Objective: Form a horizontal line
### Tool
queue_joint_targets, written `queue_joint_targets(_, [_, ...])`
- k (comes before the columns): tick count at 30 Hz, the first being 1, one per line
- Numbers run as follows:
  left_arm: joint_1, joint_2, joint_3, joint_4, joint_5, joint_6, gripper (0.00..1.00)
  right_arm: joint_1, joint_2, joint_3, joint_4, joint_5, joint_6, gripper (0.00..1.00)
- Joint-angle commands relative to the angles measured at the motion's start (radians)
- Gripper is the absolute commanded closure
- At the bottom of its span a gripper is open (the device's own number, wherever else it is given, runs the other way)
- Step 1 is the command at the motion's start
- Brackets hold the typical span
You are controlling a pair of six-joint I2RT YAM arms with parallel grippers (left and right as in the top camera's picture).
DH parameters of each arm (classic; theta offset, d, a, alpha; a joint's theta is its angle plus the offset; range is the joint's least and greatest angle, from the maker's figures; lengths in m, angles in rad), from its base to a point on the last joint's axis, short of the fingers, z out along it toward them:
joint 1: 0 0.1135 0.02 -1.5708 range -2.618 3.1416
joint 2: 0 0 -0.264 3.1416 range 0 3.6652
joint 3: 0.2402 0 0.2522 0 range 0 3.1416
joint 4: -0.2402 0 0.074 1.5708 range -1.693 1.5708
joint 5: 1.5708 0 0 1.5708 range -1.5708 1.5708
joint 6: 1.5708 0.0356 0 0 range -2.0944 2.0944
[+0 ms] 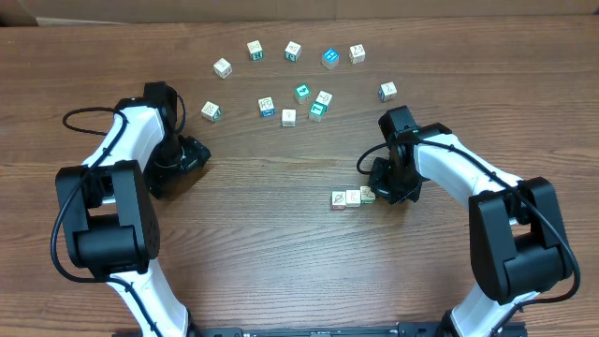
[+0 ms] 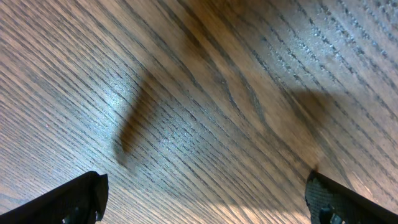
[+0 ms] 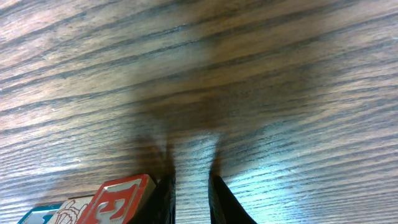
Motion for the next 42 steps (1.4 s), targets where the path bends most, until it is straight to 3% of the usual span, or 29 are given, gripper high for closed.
queue_joint_targets(1, [-0.003, -0.006, -0.006, 0.000, -0.020, 0.012, 0.01, 0.006, -0.006, -0.017, 0.000, -0.006, 0.028, 0.84])
queue_joint_targets(12, [-0.003, -0.006, -0.006, 0.000, -0.020, 0.011, 0.00, 0.004, -0.006, -0.017, 0.008, 0.105, 0.028, 0.83])
queue_joint_targets(18, [-0.003, -0.006, -0.006, 0.000, -0.020, 0.011, 0.00, 0.003, -0.006, -0.017, 0.103, 0.190, 0.019, 0.86])
queue_joint_targets(23, [-0.003, -0.006, -0.006, 0.000, -0.020, 0.012, 0.00, 0.003, -0.006, -0.016, 0.189, 0.187, -0.043, 0.96])
queue_joint_targets(34, [-0.003, -0.006, -0.006, 0.001, -0.021, 0.012, 0.00, 0.004, -0.006, -0.016, 0.282, 0.066, -0.243, 0.96])
queue_joint_targets(42, [-0.004, -0.006, -0.006, 0.001, -0.020, 0.011, 0.00, 0.004, -0.006, -0.016, 0.269, 0.028, -0.247, 0.96])
